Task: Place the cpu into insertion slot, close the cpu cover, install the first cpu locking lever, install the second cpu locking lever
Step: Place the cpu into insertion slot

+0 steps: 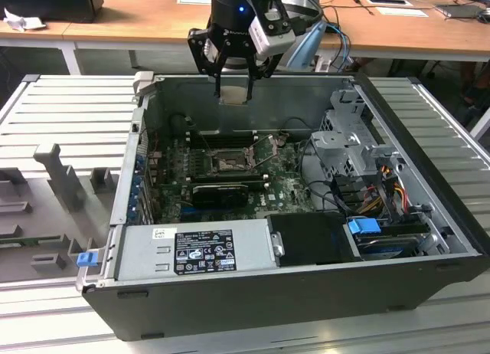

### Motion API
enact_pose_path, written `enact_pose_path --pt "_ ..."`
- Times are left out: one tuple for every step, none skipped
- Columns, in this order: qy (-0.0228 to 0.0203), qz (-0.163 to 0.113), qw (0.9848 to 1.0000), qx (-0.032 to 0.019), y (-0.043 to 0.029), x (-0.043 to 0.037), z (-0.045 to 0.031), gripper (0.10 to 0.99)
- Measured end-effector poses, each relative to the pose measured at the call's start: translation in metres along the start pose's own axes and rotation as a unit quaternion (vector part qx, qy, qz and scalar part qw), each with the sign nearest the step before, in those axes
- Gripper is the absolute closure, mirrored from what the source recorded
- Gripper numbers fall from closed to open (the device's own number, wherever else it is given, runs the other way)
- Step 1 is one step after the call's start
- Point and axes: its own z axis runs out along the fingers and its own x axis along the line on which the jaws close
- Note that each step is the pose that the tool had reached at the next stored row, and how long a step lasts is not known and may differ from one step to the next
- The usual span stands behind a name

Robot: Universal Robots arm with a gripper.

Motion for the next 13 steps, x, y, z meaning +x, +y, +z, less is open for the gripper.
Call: enact_pose_path --pt "-0.0001 0.001 1.0000 0.0000 0.0000 0.0000 0.0000 0.553" --pt "-0.0002 0.003 1.0000 -0.0001 0.0000 0.0000 0.0000 0.553" --pt "-0.0004 0.004 1.0000 -0.0001 0.0000 0.0000 0.0000 0.553" --pt "-0.0005 0.006 1.0000 -0.0001 0.0000 0.0000 0.0000 0.553" --pt "-0.0007 0.007 1.0000 -0.0002 0.0000 0.0000 0.0001 0.553" --pt "-0.0008 0.008 1.0000 -0.0002 0.0000 0.0000 0.0001 0.553" --pt "-0.0009 0.010 1.0000 -0.0002 0.0000 0.0000 0.0001 0.553" --pt "-0.0011 0.012 0.9999 -0.0002 0.0000 0.0000 0.0001 0.553" --pt "-0.0013 0.014 0.9999 -0.0003 0.0000 0.0000 0.0001 0.553" --pt "-0.0015 0.016 0.9999 -0.0003 0.0000 0.0000 0.0001 0.553" --pt "-0.0016 0.018 0.9998 -0.0003 0.0000 0.0000 0.0001 0.553" --pt "-0.0017 0.019 0.9998 -0.0004 0.0000 0.0000 0.0001 0.553" --pt "-0.0019 0.021 0.9998 -0.0004 0.0000 0.0000 0.0001 0.553"
